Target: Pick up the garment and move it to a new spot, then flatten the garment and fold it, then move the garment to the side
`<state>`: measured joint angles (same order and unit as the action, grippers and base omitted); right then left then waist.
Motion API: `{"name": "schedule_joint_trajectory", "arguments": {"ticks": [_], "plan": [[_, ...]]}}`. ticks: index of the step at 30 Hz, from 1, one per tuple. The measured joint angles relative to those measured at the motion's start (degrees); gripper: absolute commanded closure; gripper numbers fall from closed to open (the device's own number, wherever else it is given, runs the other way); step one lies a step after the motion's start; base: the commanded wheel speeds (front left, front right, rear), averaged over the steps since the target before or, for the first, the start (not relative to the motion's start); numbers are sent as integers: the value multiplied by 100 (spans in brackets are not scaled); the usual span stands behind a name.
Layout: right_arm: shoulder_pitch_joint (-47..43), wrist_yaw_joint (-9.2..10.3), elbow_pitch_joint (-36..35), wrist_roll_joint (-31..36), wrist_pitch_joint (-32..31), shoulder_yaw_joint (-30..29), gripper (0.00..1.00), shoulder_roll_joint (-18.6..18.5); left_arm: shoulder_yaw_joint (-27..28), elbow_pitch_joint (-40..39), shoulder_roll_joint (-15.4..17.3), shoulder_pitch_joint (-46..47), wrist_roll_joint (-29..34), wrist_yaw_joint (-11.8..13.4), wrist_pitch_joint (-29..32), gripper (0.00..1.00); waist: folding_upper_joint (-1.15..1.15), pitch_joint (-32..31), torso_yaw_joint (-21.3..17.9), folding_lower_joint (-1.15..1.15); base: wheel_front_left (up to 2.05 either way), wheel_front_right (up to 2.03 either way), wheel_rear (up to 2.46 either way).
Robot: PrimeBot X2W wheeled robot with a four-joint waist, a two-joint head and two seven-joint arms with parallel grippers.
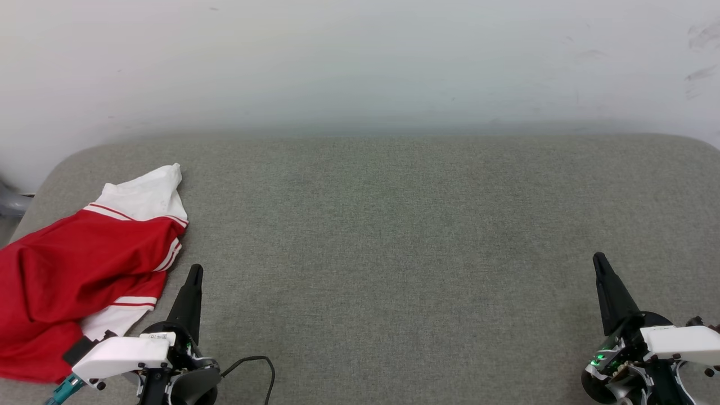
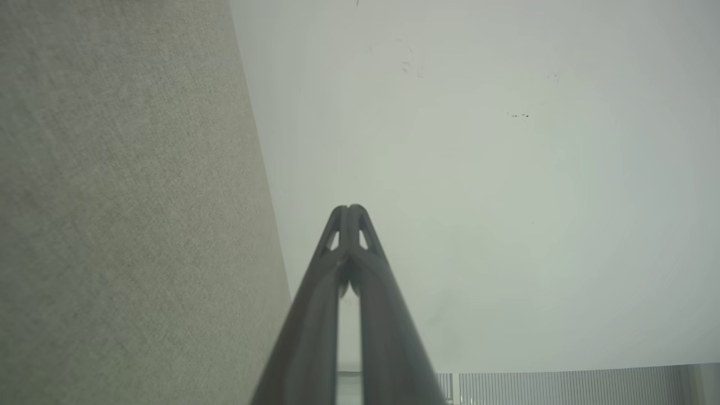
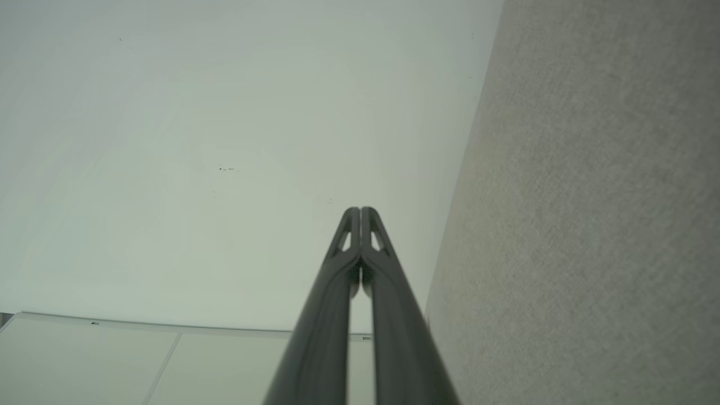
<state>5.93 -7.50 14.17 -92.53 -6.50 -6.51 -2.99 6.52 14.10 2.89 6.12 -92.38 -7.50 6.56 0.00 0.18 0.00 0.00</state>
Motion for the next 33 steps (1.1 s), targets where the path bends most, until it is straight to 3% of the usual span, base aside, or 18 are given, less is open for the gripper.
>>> {"name": "schedule_joint_trajectory", "arguments": {"ticks": [33], "plan": [[0,0,0,0,0,1,100,0,0,0,0,0,0,0,0,100,0,0,0,0,0,0,0]]}}
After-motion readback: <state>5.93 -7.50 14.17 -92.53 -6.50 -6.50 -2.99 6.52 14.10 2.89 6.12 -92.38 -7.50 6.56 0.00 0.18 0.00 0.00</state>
